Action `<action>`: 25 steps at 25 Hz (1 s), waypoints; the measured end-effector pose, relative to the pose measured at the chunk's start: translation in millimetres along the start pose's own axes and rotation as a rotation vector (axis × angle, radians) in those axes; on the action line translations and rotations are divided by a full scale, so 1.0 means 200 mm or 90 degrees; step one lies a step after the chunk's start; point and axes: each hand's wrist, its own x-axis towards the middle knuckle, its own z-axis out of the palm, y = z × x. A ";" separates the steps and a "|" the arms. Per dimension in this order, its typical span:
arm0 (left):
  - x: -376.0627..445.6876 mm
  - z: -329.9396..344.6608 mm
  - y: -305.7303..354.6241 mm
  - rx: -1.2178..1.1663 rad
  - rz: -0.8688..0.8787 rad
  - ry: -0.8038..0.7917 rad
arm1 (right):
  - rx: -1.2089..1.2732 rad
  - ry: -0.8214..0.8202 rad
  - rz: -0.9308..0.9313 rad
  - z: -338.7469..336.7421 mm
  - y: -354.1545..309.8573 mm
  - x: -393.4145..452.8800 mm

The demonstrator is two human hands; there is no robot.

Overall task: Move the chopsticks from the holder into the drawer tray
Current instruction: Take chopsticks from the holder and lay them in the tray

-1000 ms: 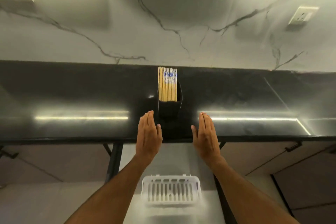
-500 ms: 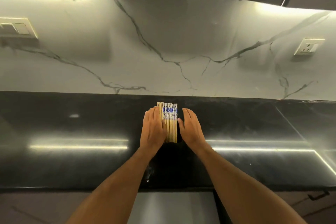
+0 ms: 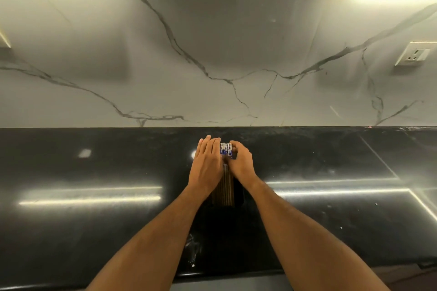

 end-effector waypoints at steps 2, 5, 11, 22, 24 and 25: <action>-0.01 0.02 0.00 -0.005 -0.006 0.000 | 0.029 0.010 0.008 0.01 0.01 0.01; -0.01 0.03 -0.01 -0.016 -0.016 0.005 | 0.085 0.003 0.034 0.02 0.01 0.03; -0.01 0.03 -0.01 -0.005 -0.015 -0.004 | 0.156 0.034 0.085 0.01 -0.01 0.02; -0.04 -0.10 0.15 -0.171 -0.038 0.027 | 0.282 0.138 0.028 -0.17 -0.18 -0.08; -0.03 -0.16 0.21 -0.288 -0.091 0.011 | 0.336 0.152 0.007 -0.24 -0.25 -0.11; -0.03 -0.19 0.24 -0.311 -0.103 0.004 | 0.353 0.162 -0.010 -0.29 -0.29 -0.13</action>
